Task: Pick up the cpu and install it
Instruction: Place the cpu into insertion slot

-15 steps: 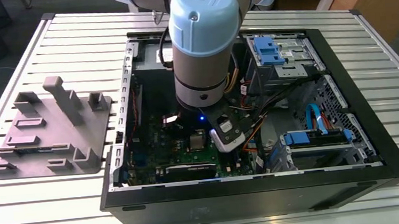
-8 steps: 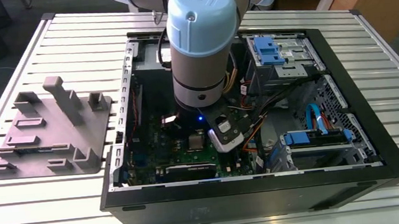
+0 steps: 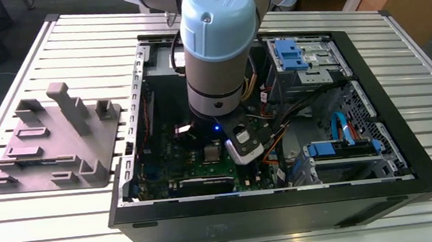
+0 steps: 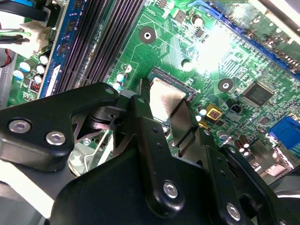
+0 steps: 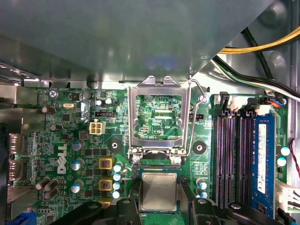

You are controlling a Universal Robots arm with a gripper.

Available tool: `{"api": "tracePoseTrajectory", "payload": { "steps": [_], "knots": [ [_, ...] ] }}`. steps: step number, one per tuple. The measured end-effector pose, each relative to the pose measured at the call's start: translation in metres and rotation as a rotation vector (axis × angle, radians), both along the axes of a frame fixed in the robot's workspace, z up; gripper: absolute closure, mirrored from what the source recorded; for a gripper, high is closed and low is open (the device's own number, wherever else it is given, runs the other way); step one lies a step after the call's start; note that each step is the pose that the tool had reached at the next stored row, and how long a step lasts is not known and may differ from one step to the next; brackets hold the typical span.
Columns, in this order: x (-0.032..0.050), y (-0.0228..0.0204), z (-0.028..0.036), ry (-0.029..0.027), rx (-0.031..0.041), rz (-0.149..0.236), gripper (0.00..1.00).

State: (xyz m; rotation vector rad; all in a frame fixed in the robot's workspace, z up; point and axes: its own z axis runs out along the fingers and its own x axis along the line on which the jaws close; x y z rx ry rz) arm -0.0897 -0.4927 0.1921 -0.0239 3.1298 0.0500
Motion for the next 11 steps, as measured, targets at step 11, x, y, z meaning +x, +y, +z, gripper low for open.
{"api": "tracePoseTrajectory", "payload": {
  "steps": [11],
  "knots": [
    [-0.0003,0.0,-0.0001,0.0,0.0,0.0,0.62]
  ]
}}
